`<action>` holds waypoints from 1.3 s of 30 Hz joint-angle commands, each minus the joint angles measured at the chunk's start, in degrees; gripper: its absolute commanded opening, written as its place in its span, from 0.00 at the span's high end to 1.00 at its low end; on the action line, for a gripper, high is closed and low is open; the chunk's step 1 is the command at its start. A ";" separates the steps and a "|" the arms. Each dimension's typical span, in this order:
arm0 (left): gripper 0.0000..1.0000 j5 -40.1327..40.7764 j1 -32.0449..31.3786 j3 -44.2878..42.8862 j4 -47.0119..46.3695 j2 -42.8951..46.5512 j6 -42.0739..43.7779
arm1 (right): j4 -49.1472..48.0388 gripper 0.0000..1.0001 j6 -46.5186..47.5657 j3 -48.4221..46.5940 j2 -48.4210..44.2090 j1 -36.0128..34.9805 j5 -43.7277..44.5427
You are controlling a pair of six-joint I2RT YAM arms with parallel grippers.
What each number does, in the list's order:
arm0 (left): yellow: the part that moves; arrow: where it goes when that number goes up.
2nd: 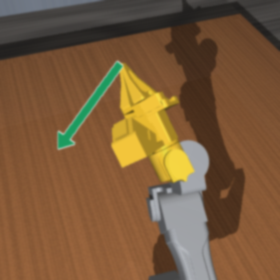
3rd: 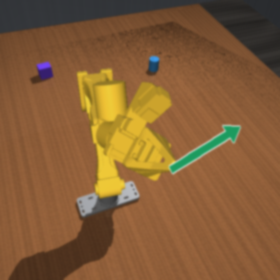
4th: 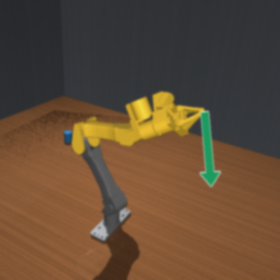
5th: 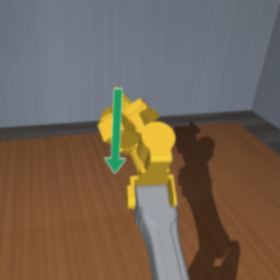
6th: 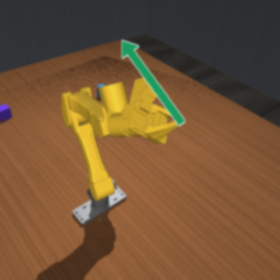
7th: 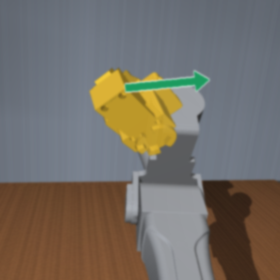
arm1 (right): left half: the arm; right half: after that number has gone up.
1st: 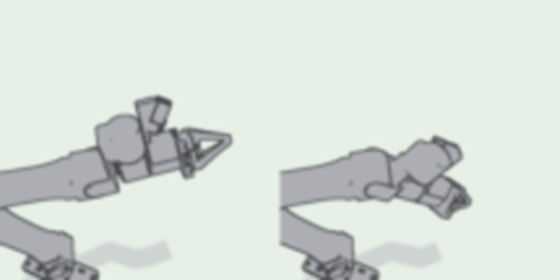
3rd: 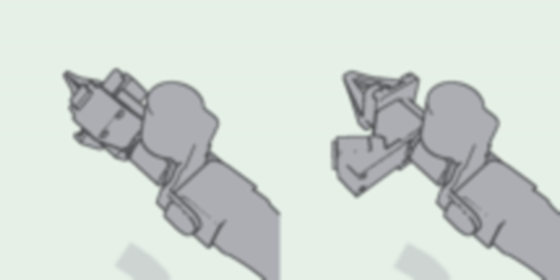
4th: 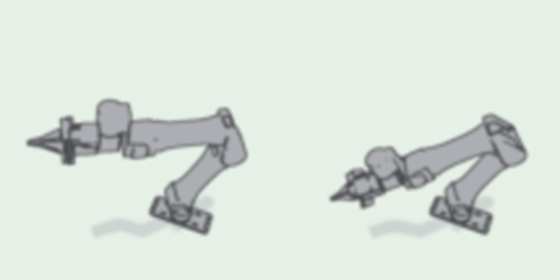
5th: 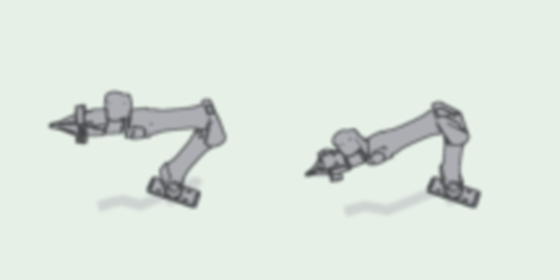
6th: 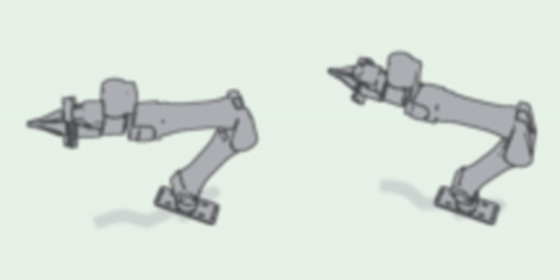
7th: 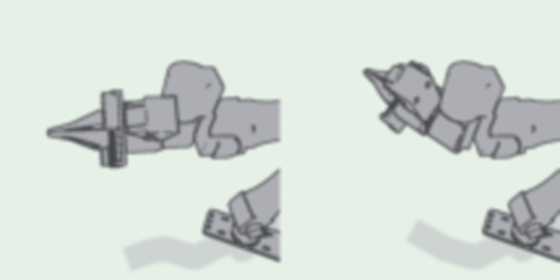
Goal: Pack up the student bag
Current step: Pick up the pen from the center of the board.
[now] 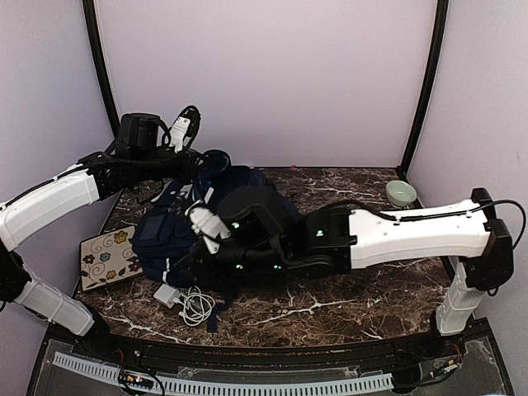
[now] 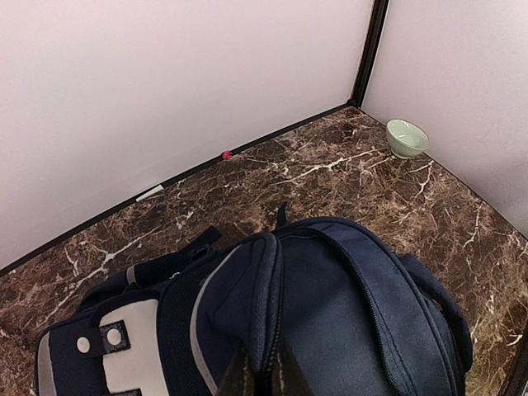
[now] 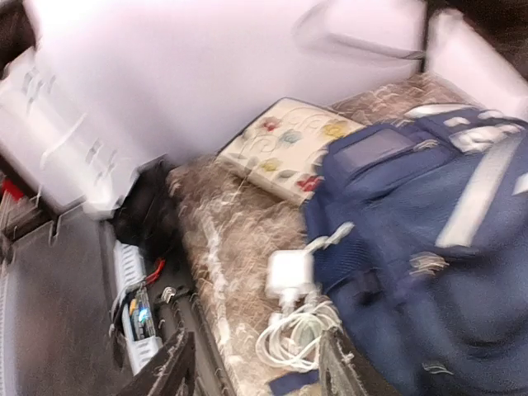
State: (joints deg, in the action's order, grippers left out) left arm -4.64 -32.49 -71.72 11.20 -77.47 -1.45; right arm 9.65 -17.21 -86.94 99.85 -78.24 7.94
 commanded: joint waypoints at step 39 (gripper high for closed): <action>1.00 0.62 1.20 -0.61 -9.38 3.56 1.01 | 39.78 0.61 5.56 -46.59 48.22 -0.60 5.92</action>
State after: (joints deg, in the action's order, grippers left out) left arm -4.78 -32.34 -71.68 11.18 -77.47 -1.26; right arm 47.29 -10.92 -131.02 146.28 -78.85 13.78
